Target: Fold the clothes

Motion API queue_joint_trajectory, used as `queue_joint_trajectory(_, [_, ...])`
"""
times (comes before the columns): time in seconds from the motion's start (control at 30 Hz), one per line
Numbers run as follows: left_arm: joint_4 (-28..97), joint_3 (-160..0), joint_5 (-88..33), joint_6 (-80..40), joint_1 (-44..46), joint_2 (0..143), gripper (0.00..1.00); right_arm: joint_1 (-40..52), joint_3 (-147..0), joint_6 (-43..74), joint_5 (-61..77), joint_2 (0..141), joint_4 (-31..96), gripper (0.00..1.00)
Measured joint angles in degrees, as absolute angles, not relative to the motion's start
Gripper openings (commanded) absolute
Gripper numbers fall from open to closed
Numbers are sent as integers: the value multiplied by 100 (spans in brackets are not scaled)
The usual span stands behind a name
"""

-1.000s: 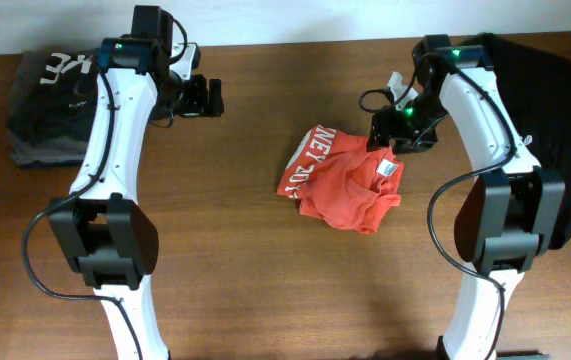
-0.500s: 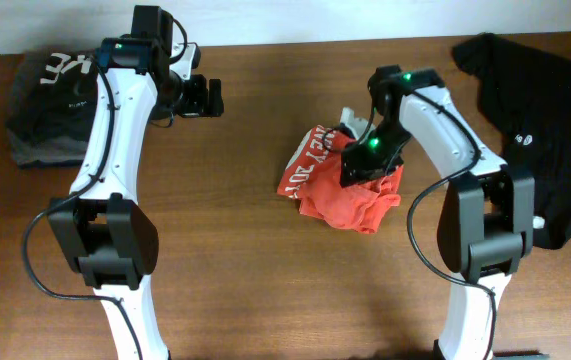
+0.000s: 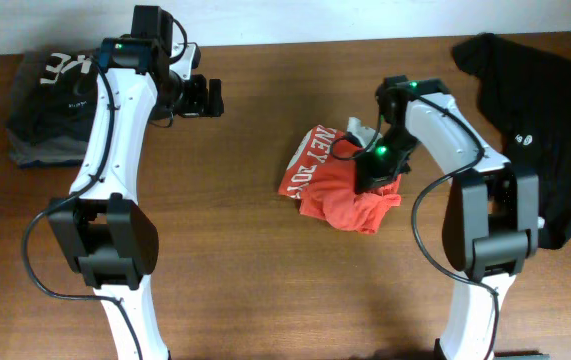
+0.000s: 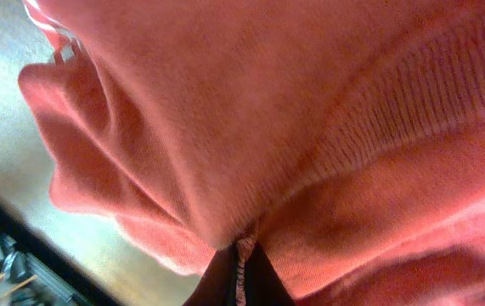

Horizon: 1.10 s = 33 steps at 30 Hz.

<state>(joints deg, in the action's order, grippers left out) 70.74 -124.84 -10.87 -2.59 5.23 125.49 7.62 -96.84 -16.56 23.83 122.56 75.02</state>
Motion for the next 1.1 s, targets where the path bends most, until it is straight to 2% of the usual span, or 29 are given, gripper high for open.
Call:
queue_joint_trajectory(0.13, [7098,-12484,-1085,-259,523,12549,99,460,-9684,-1339,2410,12112,7915,7])
queue_joint_trajectory(0.27, [7122,-12484,-1085,-259,523,12549,99,51,-9684,-1013,2397,11922,8123,27])
queue_joint_trajectory(0.33, [7129,-12484,-1087,-261,523,12549,99,-104,-9675,-895,2366,11889,8082,26])
queue_joint_trajectory(0.37, [7133,-12484,-1087,-261,523,12549,99,-161,-9625,-871,2357,11880,8018,22])
queue_joint_trajectory(0.43, [7137,-12484,-1085,-259,523,12549,99,-196,-9426,-821,2344,11867,7876,8])
queue_joint_trajectory(0.47, [7137,-12484,-1085,-259,523,12549,99,-207,-9312,-775,2349,11867,7813,4])
queue_joint_trajectory(0.57, [7144,-12484,-1085,-237,523,12549,99,-231,-8888,-742,2351,11867,7570,4])
queue_joint_trajectory(0.8, [7144,-12484,-1085,-145,523,12549,99,-325,-8510,-993,2596,11867,7244,23])
queue_joint_trajectory(1.1, [7144,-12484,-1083,-130,523,12549,99,-325,-8549,-1485,2821,11867,7142,29])
